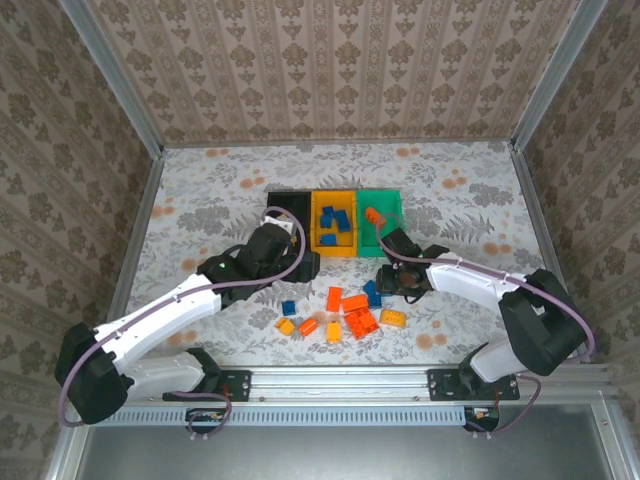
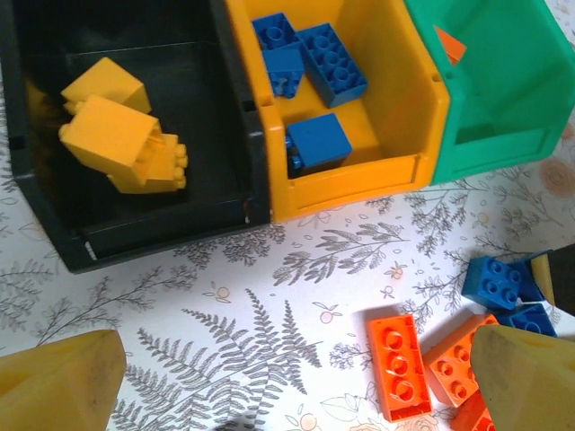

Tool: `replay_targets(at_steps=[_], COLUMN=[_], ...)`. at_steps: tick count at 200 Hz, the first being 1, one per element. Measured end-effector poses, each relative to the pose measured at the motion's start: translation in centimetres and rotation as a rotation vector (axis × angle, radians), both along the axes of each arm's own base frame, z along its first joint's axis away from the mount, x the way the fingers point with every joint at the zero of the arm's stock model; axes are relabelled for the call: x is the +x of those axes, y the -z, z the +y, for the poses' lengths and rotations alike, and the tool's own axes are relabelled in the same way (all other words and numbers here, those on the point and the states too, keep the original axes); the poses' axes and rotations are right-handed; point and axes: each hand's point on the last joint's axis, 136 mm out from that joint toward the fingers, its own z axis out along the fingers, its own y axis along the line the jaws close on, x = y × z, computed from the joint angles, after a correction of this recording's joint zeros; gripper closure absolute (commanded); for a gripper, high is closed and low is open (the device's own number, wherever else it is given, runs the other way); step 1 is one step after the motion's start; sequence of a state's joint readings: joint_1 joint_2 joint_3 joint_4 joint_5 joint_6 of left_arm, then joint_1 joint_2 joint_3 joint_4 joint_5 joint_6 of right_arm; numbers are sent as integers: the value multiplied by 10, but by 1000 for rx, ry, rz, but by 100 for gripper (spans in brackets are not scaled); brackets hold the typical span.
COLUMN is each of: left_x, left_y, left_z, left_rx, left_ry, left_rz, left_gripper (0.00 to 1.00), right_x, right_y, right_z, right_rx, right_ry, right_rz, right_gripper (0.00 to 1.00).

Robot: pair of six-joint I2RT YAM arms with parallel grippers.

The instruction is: Sort the legos into containers by color

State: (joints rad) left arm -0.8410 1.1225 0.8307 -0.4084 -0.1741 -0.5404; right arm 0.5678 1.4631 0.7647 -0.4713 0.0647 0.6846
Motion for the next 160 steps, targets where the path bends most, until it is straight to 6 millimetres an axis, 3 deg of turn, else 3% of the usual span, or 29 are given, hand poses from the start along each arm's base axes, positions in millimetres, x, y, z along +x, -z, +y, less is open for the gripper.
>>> replay_targets(at_steps=[35, 68, 82, 102, 118, 160], left_x=[0, -1, 0, 0, 0, -1], left_y=[2, 7, 8, 8, 8, 8], left_z=[9, 14, 16, 16, 18, 19], left_rx=[-3, 6, 6, 3, -1, -1], left_ry=[-33, -46, -51, -55, -61, -62], left_rz=[1, 12, 14, 14, 13, 12], left_gripper=[0, 0, 0, 0, 0, 0], right_x=[2, 4, 2, 5, 8, 6], right_y=[1, -2, -6, -21, -27, 3], right_z=[-7, -30, -39, -36, -32, -30], right_rx=[-36, -89, -94, -62, -37, -79], right_ry=[17, 89, 113, 108, 102, 102], right_rz=[-11, -25, -36, -85, -108, -13], right_gripper=[49, 50, 46, 31, 30, 36])
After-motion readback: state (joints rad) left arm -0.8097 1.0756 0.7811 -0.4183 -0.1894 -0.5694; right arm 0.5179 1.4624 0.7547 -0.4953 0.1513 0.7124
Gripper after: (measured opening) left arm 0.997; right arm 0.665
